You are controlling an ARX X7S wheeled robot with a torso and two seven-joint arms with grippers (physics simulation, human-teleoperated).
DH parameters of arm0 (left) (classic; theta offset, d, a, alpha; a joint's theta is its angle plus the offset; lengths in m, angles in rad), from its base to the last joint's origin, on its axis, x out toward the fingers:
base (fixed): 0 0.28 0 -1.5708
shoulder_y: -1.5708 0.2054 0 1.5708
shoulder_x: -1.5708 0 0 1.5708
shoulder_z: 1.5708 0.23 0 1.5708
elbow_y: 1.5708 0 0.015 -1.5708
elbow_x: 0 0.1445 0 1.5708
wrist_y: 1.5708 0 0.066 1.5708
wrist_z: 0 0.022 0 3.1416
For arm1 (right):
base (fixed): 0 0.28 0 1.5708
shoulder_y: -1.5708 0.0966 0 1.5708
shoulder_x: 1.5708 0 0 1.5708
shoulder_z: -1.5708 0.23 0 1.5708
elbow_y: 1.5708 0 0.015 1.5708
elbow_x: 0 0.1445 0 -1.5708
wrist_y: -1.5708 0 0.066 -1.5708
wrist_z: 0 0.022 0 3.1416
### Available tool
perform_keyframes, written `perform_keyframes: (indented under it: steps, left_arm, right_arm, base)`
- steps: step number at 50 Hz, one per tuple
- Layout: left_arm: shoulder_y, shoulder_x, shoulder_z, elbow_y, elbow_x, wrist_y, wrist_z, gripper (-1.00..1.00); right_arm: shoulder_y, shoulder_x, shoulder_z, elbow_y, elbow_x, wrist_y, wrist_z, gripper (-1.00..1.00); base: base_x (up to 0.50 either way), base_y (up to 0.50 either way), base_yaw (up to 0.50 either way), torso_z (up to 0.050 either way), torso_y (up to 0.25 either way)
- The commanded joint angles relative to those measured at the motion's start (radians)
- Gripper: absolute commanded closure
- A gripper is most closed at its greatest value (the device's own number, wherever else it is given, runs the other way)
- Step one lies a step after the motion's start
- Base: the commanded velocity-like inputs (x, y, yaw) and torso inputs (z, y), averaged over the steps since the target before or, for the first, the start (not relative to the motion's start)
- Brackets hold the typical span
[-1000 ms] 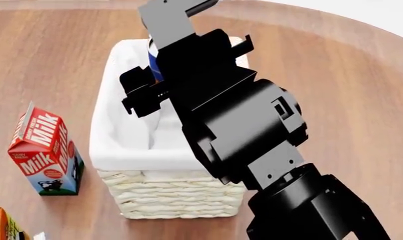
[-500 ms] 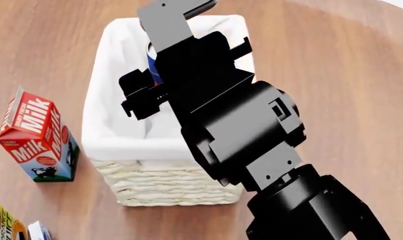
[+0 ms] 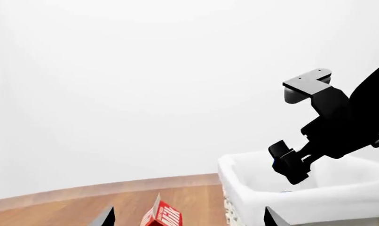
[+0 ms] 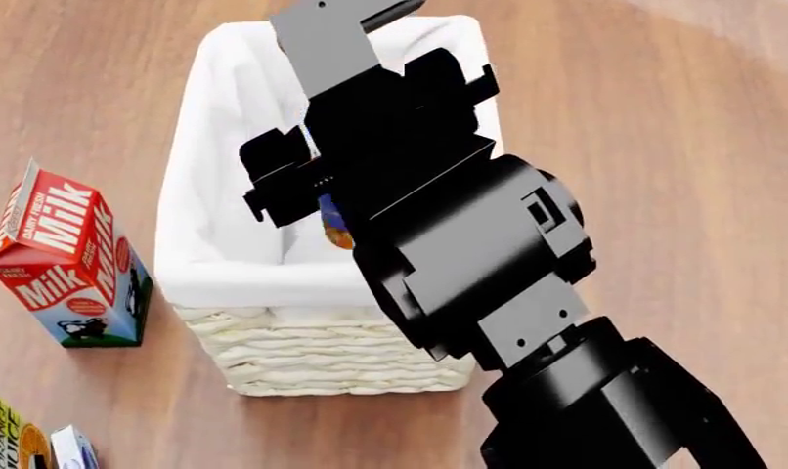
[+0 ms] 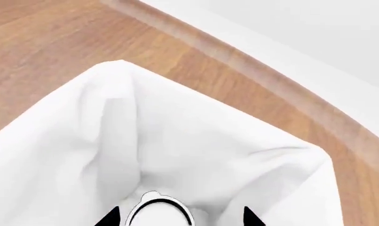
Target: Pick up the alphabet soup, and put it in the basket.
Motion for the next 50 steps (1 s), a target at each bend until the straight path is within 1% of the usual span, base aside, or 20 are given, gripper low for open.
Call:
perform_keyframes:
  steps: [1, 13, 20, 27, 30, 31, 33, 38, 40, 43, 44, 45, 46, 48, 49, 50]
  left_arm:
    - [0.001, -0.004, 0.002, -0.001, -0.006, 0.008, -0.001, -1.0]
    - [0.004, -0.005, 0.002, 0.006, -0.003, 0.006, -0.005, -1.0]
    - [0.007, -0.007, -0.001, 0.01, -0.002, 0.006, -0.008, -1.0]
    - [0.001, -0.007, 0.001, -0.003, -0.004, 0.01, -0.008, -1.0]
    - [0.002, -0.009, -0.003, -0.005, -0.007, 0.014, -0.011, -1.0]
    - [0.002, -0.009, -0.003, -0.005, -0.007, 0.014, -0.011, -1.0]
    - [-0.003, -0.006, -0.001, -0.01, -0.004, 0.012, -0.011, -1.0]
    - [0.0, -0.006, -0.003, -0.007, -0.002, 0.01, -0.015, -1.0]
    - [0.006, -0.008, -0.005, -0.002, 0.001, 0.011, -0.018, -1.0]
    - [0.008, -0.012, -0.012, -0.001, -0.005, 0.016, -0.022, -1.0]
    - [0.009, -0.011, -0.015, -0.001, -0.003, 0.018, -0.025, -1.0]
    - [0.009, -0.012, -0.016, -0.001, -0.004, 0.018, -0.025, -1.0]
    - [0.013, -0.013, -0.019, 0.002, -0.003, 0.021, -0.029, -1.0]
    - [0.015, -0.013, -0.02, 0.004, -0.001, 0.023, -0.031, -1.0]
    - [0.016, -0.013, -0.022, 0.004, -0.001, 0.025, -0.033, -1.0]
    - [0.017, -0.013, -0.023, 0.005, 0.0, 0.025, -0.035, -1.0]
  right_arm:
    - [0.011, -0.002, 0.001, 0.008, -0.014, -0.007, 0.008, -1.0]
    - [0.022, 0.014, -0.001, -0.025, -0.001, 0.011, 0.016, -1.0]
    - [0.048, 0.061, 0.04, -0.164, 0.049, 0.083, 0.045, -1.0]
    - [0.037, 0.109, 0.065, -0.261, 0.074, 0.09, 0.054, -1.0]
    - [0.006, 0.159, 0.097, -0.371, 0.098, 0.081, 0.066, -1.0]
    - [-0.016, 0.193, 0.107, -0.45, 0.104, 0.08, 0.084, -1.0]
    - [-0.035, 0.225, 0.107, -0.524, 0.108, 0.083, 0.095, -1.0]
    - [-0.141, 0.345, 0.16, -0.804, 0.14, 0.08, 0.17, -1.0]
    - [-0.181, 0.378, 0.182, -0.885, 0.16, 0.076, 0.189, -1.0]
    - [-0.278, 0.446, 0.195, -1.025, 0.123, 0.019, 0.24, -1.0]
    - [-0.321, 0.467, 0.197, -1.066, 0.1, -0.022, 0.252, -1.0]
    - [-0.366, 0.477, 0.222, -1.09, 0.12, -0.063, 0.241, -1.0]
    - [-0.452, 0.512, 0.217, -1.145, 0.072, -0.144, 0.246, -1.0]
    - [-0.524, 0.542, 0.193, -1.176, 0.0, -0.21, 0.261, -1.0]
    - [-0.587, 0.557, 0.205, -1.193, -0.022, -0.281, 0.266, -1.0]
    - [-0.688, 0.595, 0.196, -1.218, -0.103, -0.404, 0.268, -1.0]
  base:
    - [0.0, 0.0, 0.0, 0.0, 0.0]
    - [0.0, 0.0, 0.0, 0.0, 0.0]
    - [0.0, 0.0, 0.0, 0.0, 0.0]
    - [0.0, 0.0, 0.0, 0.0, 0.0]
    - [0.0, 0.0, 0.0, 0.0, 0.0]
    - [0.0, 0.0, 0.0, 0.0, 0.0]
    - [0.0, 0.0, 0.0, 0.0, 0.0]
    - [0.0, 0.0, 0.0, 0.0, 0.0]
    - [0.0, 0.0, 0.0, 0.0, 0.0]
    - [0.0, 0.0, 0.0, 0.0, 0.0]
    - [0.0, 0.0, 0.0, 0.0, 0.0]
    - [0.0, 0.0, 0.0, 0.0, 0.0]
    - [0.0, 0.0, 0.0, 0.0, 0.0]
    - [0.0, 0.0, 0.0, 0.0, 0.0]
    - [0.0, 0.0, 0.0, 0.0, 0.0]
    - [0.0, 0.0, 0.0, 0.0, 0.0]
